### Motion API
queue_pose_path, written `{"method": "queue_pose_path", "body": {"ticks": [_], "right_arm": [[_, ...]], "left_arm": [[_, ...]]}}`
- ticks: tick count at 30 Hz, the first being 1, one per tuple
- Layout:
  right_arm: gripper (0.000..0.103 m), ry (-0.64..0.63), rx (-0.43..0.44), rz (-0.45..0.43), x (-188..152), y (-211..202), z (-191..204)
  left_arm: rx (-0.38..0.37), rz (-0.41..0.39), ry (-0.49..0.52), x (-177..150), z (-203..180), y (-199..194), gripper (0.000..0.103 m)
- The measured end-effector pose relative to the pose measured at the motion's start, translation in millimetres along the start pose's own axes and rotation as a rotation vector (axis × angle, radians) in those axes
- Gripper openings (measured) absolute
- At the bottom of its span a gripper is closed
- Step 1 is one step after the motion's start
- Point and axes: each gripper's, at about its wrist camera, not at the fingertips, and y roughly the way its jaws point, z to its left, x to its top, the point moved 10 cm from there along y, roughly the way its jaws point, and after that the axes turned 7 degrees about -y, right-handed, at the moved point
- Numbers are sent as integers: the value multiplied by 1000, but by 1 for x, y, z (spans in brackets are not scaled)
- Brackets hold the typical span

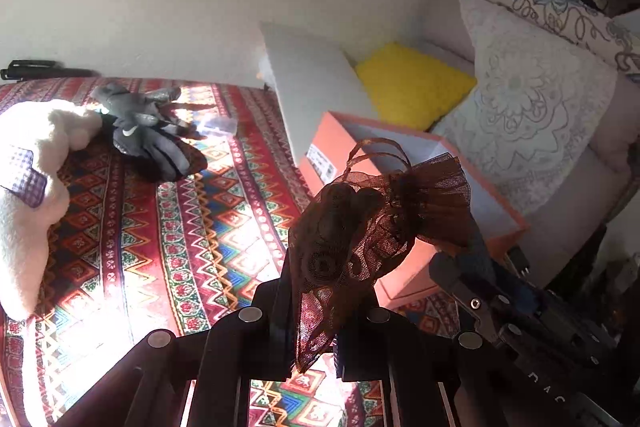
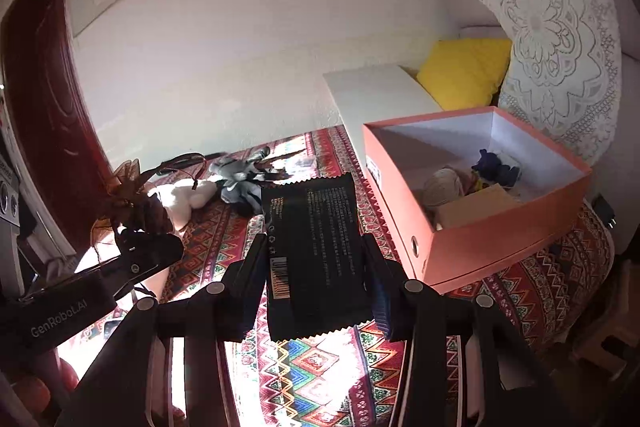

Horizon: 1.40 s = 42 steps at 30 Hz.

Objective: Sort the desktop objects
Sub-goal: 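Carry the packet and pouch into the pink box and open both tools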

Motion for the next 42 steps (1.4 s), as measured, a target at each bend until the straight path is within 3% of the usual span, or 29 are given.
{"method": "queue_pose_path", "body": {"ticks": [24,34,38,42], "right_arm": [[48,132,-174,-106,42,-43,-130],[48,229,-245,-232,119,-21,-186],[48,280,-285,-209,133,6,-220],[48,293,-310,-151,120,34,-240]], "left_arm": [[-113,49,142,5,-116,42,7],[-120,30,199,40,-154,85,8],[-108,30,201,58,-159,112,8],[-77,55,237,60,-164,145,8]]}}
